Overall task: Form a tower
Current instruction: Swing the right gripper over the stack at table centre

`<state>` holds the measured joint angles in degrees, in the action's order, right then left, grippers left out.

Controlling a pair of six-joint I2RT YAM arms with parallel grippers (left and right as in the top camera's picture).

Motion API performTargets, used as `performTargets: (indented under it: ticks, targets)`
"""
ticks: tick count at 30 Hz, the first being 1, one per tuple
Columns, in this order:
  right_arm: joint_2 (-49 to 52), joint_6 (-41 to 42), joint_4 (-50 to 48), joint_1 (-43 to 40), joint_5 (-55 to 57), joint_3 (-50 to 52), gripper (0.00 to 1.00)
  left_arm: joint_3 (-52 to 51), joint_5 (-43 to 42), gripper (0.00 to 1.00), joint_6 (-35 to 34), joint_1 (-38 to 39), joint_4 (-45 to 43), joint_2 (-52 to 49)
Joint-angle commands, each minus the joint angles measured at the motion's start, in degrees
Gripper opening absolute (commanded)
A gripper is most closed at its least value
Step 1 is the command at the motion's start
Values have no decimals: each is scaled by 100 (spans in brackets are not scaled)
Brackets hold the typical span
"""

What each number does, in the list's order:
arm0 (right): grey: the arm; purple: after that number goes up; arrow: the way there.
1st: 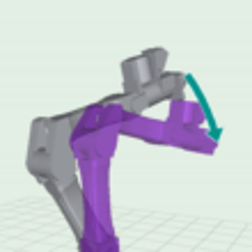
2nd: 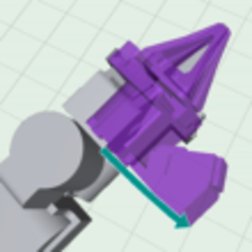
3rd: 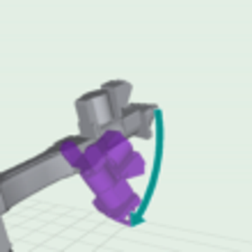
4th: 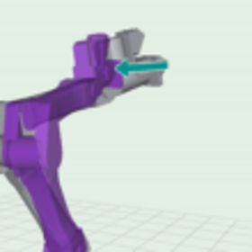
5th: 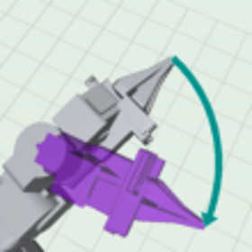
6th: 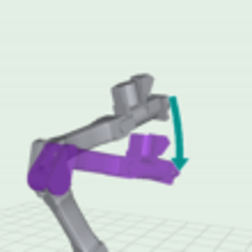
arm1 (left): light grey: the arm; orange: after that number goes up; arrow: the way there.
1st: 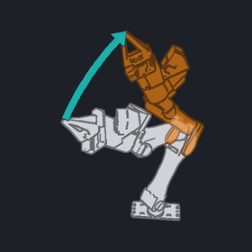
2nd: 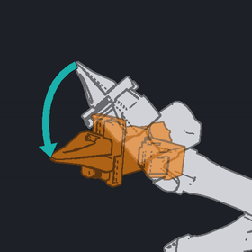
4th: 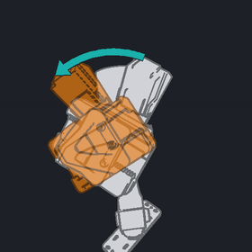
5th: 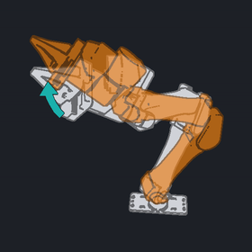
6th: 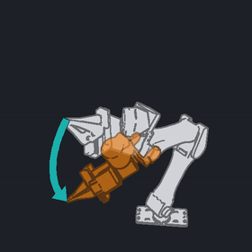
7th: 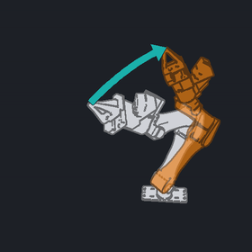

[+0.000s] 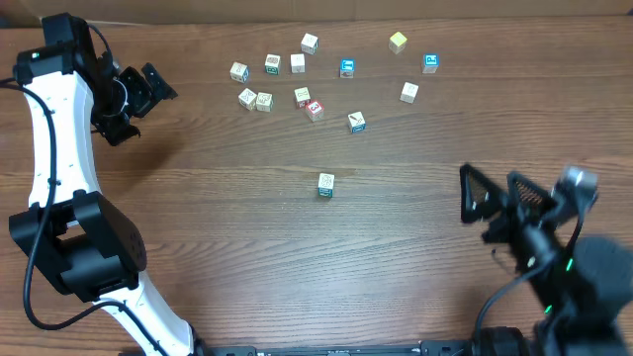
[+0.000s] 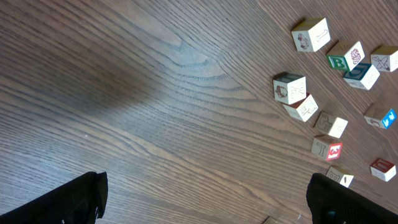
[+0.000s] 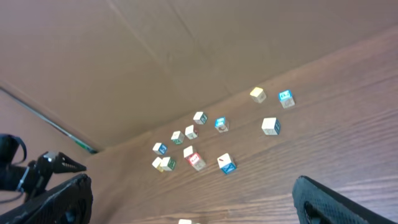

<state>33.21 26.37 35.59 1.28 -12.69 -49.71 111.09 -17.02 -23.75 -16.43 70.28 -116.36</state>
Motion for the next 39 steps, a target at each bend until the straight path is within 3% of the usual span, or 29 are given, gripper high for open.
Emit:
performTargets:
  ticks: [1,7,8,10,12,13,14,23,30,39]
  targets:
    - [1161,-267,706,22,-109,-1438,100,79,-39,100,105,37,-4,22]
    - [3021,-262,1753,33,-968,-3320,100,79,-42,100,105,37,-4,22]
    - [3187,-267,1744,33,-1239,-3403,95,79,-39,100,105,37,-4,22]
    - [3517,-527,1617,120,-1810,-3429,54,79,-42,99,105,37,-7,22]
    - [3718,-728,1738,319,-1810,-3429,20,79,-39,99,105,37,-4,22]
    - [3803,-739,1862,442,-1705,-3429,7,79,-42,99,105,37,-4,22]
    - [3899,-737,2024,603,-1543,-3425,4,79,-39,99,105,37,-7,22]
    - [4940,-490,3239,2575,-22,-3283,4,79,-42,100,105,37,-4,22]
    - [6129,284,3128,3849,758,-3156,4,79,-42,100,105,37,-4,22]
    - [7281,1672,2459,4406,1307,-3156,4,79,-39,100,105,37,-4,22]
